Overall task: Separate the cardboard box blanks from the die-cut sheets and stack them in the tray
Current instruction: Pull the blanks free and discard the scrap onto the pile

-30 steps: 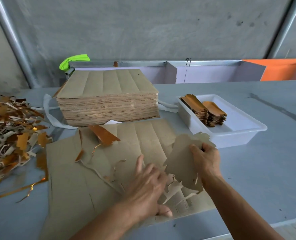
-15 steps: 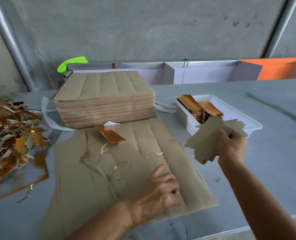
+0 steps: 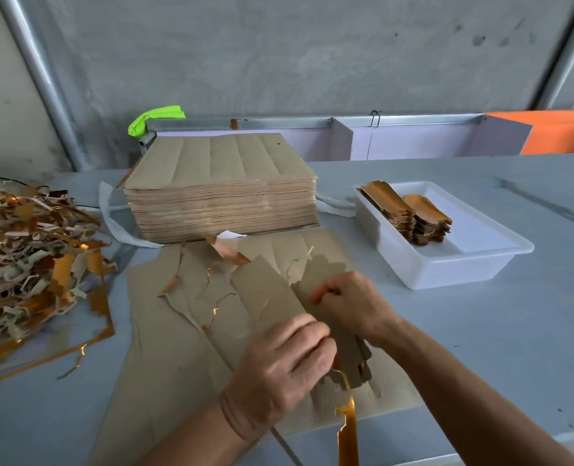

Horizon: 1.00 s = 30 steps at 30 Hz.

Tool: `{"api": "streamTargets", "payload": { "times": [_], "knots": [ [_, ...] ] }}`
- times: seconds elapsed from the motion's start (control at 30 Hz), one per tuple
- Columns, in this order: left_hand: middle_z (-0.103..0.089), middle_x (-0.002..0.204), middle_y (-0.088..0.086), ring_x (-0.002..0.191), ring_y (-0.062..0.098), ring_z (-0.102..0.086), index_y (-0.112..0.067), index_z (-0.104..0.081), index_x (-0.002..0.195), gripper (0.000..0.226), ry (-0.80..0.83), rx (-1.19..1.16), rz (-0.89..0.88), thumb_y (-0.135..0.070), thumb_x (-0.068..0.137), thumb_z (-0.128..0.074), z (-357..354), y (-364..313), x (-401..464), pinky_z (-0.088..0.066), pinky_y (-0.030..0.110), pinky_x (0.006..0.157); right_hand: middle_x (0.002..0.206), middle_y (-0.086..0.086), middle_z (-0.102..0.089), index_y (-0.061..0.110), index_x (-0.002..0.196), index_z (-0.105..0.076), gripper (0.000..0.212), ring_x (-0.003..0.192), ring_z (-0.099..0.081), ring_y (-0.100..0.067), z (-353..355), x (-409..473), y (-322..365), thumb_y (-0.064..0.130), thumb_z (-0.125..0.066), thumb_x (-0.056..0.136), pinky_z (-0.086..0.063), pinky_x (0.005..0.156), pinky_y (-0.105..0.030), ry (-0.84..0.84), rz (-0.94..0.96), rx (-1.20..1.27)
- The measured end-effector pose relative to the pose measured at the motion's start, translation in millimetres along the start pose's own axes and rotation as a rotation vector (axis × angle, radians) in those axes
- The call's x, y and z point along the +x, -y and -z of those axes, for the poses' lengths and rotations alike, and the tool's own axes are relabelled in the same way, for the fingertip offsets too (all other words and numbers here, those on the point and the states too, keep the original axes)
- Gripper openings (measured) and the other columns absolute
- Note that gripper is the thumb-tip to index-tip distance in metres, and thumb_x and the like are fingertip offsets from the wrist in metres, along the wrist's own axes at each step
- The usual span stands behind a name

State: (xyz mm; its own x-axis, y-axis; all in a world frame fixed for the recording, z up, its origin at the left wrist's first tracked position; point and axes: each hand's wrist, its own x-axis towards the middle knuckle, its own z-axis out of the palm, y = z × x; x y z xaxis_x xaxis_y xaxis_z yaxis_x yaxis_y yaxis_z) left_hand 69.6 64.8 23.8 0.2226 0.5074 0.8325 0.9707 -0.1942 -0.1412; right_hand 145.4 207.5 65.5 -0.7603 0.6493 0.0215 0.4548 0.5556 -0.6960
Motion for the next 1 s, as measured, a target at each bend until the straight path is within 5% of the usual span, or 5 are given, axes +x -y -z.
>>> {"api": "streamTargets", "payload": {
  "times": [0.1, 0.3, 0.47, 0.67, 1.0],
  "knots": [
    [-0.069, 0.087, 0.015, 0.083, 0.028, -0.063, 0.001, -0.072, 0.082, 0.007, -0.006, 0.017, -0.063, -0.002, 0.084, -0.066, -2, -1, -1, -0.052, 0.030, 0.079, 0.077, -0.009, -0.067, 0.007, 0.073, -0.070, 0.021, 0.072, -0.059, -0.018, -10, 0, 8, 0.010, -0.053, 0.085, -0.050, 0.069, -0.033, 0.119, -0.141, 0.249],
    [-0.068, 0.096, 0.017, 0.089, 0.031, -0.064, 0.000, -0.070, 0.092, 0.013, 0.049, -0.043, -0.091, -0.010, 0.090, -0.061, -11, -9, -8, -0.050, 0.034, 0.087, 0.059, -0.005, -0.052, 0.007, 0.064, -0.059, 0.017, 0.056, -0.050, -0.015, -23, -2, 7, 0.006, -0.072, 0.076, -0.042, 0.054, -0.025, 0.165, -0.201, 0.373],
    [-0.060, 0.123, 0.016, 0.113, 0.026, -0.047, -0.006, -0.044, 0.125, 0.078, 0.404, 0.111, 0.151, -0.055, 0.069, -0.068, -2, -4, -43, -0.049, 0.039, 0.094, 0.063, -0.007, -0.068, 0.010, 0.067, -0.065, 0.015, 0.060, -0.064, -0.020, -9, 4, -7, 0.002, -0.075, 0.075, -0.052, 0.051, -0.026, 0.025, -0.432, 0.601],
    [-0.067, 0.110, 0.016, 0.098, 0.028, -0.065, 0.000, -0.069, 0.110, 0.032, 0.358, 0.101, 0.362, -0.006, 0.085, -0.049, 7, 0, -55, -0.056, 0.036, 0.084, 0.073, -0.008, -0.071, 0.007, 0.075, -0.067, 0.010, 0.067, -0.067, -0.022, -10, 7, -15, 0.002, -0.075, 0.075, -0.052, 0.050, -0.025, 0.027, -0.498, 0.672],
    [-0.067, 0.106, 0.017, 0.095, 0.030, -0.064, -0.005, -0.073, 0.096, 0.039, 0.317, 0.121, 0.331, 0.002, 0.086, -0.036, 19, 14, -50, -0.056, 0.034, 0.079, 0.081, -0.011, -0.070, 0.009, 0.075, -0.066, 0.012, 0.071, -0.066, -0.025, -13, 14, -17, -0.001, -0.073, 0.076, -0.053, 0.052, -0.028, -0.036, -0.502, 0.691]
  ]
}}
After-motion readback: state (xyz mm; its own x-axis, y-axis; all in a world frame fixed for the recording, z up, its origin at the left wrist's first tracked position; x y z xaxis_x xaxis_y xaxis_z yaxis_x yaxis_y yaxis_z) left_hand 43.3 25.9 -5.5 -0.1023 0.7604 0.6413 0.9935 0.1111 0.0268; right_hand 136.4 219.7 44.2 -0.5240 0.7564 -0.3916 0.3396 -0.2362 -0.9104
